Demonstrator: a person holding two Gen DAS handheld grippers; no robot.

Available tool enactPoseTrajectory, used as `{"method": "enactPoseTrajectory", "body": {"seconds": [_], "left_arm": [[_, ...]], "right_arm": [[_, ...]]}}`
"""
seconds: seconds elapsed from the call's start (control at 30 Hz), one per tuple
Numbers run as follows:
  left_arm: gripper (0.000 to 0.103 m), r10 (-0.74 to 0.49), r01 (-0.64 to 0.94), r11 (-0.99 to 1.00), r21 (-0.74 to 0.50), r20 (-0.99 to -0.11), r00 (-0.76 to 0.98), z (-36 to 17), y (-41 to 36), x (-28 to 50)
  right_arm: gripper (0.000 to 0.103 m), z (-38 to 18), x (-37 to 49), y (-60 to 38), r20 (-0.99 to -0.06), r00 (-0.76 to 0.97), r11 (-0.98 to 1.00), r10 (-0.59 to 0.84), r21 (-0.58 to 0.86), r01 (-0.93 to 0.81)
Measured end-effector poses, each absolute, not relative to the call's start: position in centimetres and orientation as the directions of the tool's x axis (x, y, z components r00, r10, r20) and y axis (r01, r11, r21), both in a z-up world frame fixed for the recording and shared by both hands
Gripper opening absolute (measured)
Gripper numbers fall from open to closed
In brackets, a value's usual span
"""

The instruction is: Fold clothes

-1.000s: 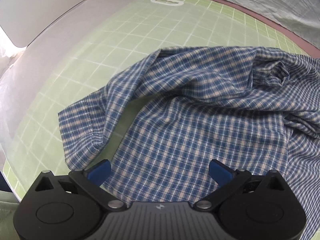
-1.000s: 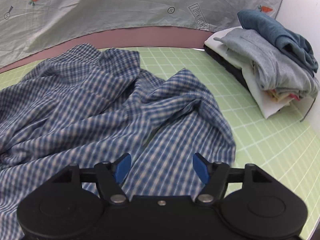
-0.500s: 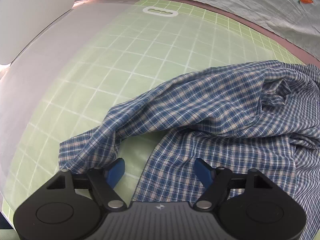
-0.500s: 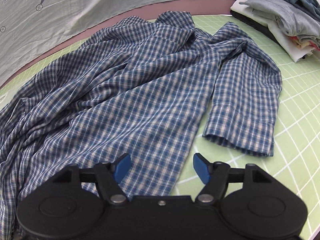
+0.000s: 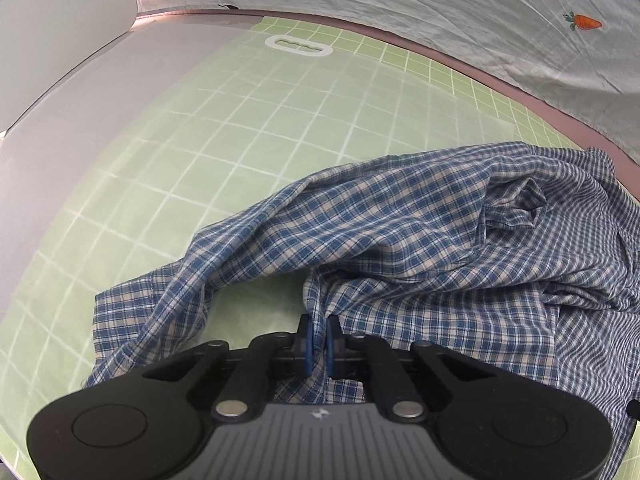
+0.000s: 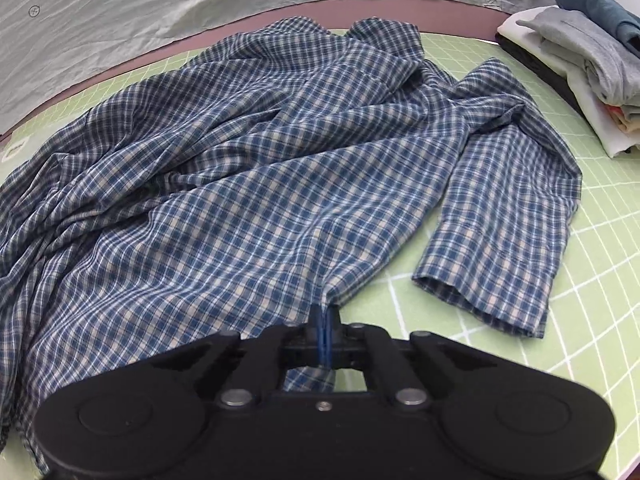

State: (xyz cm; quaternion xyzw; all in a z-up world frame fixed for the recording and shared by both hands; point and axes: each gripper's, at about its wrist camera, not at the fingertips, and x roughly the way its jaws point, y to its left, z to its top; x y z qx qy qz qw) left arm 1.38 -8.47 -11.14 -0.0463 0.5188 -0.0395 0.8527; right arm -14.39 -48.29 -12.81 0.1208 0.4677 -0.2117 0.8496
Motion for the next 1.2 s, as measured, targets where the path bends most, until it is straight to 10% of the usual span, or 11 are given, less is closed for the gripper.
{"method": "enactPoseTrajectory", "body": {"seconds": [0.9,0.97,1.03,1.2], "left_arm": [[0.02,-0.05,-0.069,0.994,-0.087,-0.907,0.417,-11.0,-13.2,-8.1],[0.03,-0.04,-0.086,0.992,-0.087,-0.894,0.445,-10.4,-12.5,-8.1],[0.037,-0.016,-0.1,0.992,-0.071,-0.885,0.465,-9.8,-11.7,-7.8],[0.036,0.007,-0.107,0.993,-0.051,-0.876,0.482,-9.2,-9.1,-6.2]], "right_arm": [[0.003,-12.7,-17.8,-58.4,-0.796,0.394,0.849,-0.459,-0.262,0.46],[0.012,-12.1,-18.0,-57.7,-0.79,0.403,0.848,-0.463,-0.261,0.462],[0.044,-11.4,-18.3,-56.7,-0.769,0.426,0.843,-0.477,-0.265,0.467],[0.048,-10.3,-17.9,-54.1,-0.741,0.472,0.84,-0.478,-0.228,0.493]]}}
